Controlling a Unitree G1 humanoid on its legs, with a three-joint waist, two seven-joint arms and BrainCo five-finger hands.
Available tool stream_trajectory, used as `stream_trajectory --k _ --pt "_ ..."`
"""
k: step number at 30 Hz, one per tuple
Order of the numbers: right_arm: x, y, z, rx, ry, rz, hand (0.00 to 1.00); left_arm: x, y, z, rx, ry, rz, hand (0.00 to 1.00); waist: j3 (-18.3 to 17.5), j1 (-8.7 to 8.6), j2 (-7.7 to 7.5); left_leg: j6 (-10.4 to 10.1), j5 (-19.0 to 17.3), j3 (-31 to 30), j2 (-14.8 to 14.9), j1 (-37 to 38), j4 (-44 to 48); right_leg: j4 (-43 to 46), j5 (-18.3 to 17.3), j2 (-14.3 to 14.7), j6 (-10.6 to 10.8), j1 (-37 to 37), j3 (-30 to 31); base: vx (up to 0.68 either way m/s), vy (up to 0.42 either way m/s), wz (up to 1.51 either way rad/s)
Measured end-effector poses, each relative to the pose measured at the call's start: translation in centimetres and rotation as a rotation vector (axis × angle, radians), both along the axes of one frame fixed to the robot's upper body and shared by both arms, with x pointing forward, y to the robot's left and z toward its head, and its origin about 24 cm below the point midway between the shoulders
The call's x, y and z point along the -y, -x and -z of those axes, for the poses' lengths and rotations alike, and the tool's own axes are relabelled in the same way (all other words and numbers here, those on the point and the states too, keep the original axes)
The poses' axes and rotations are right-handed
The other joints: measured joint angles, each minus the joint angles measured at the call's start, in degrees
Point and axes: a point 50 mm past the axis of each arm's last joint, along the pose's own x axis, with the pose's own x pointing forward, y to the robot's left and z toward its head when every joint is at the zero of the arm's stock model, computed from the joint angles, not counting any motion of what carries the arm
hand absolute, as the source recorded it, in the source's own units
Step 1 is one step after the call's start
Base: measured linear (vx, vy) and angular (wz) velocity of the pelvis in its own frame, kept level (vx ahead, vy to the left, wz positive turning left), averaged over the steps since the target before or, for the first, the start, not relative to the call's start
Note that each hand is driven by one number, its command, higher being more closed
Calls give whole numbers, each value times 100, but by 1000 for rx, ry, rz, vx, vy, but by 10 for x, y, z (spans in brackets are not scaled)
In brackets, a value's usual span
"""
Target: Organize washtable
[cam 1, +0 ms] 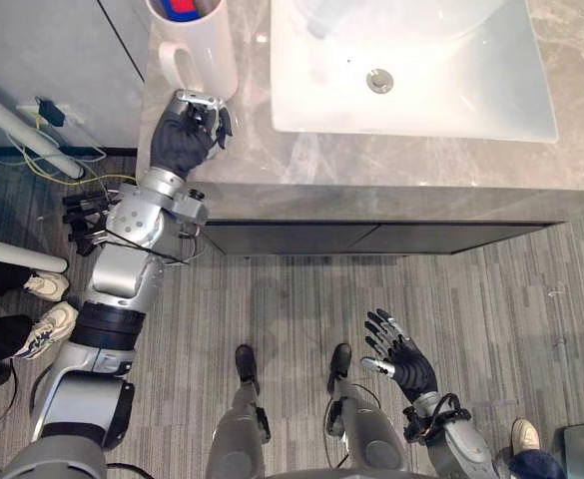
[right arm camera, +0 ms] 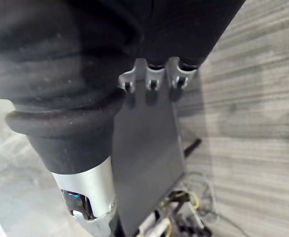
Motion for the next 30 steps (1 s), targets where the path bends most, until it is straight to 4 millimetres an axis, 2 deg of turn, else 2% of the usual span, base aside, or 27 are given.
stream_trajectory --k 7,9,19,23,28,30 --pt "0 0 -1 5 1 0 0 -5 -7 -25 56 -19 -41 100 142 -30 -6 44 10 0 20 -79 1 -111 307 4 -27 -46 -128 39 49 0" --pt "0 0 -1 6 0 -1 0 -2 -8 -36 86 -39 -35 100 248 -16 -26 72 32 -48 -9 -118 2 -111 312 -14 -34 -55 -171 65 65 12" --pt "-1 -2 -8 41 -6 -11 0 -6 -11 -60 142 -100 -69 100 386 56 -83 103 7 -117 -22 -329 172 -112 351 -17 -84 -142 -284 69 41 5" --pt "-1 -1 -8 43 4 -26 0 -16 -9 -69 164 -117 -116 100 425 58 -162 87 -26 -101 8 -388 155 -128 350 -23 -84 -250 -135 17 10 -10" --pt "-3 0 -7 39 10 -43 0 -19 -9 -78 179 -133 -138 100 427 58 -179 6 96 -99 15 -479 87 -130 313 -11 -104 -371 -110 11 7 -1" --pt "-4 1 -6 34 7 -47 0 -17 -10 -84 191 -145 -139 100 443 54 -279 11 180 -102 -47 -479 8 -130 151 -65 -89 -383 -117 5 7 8"
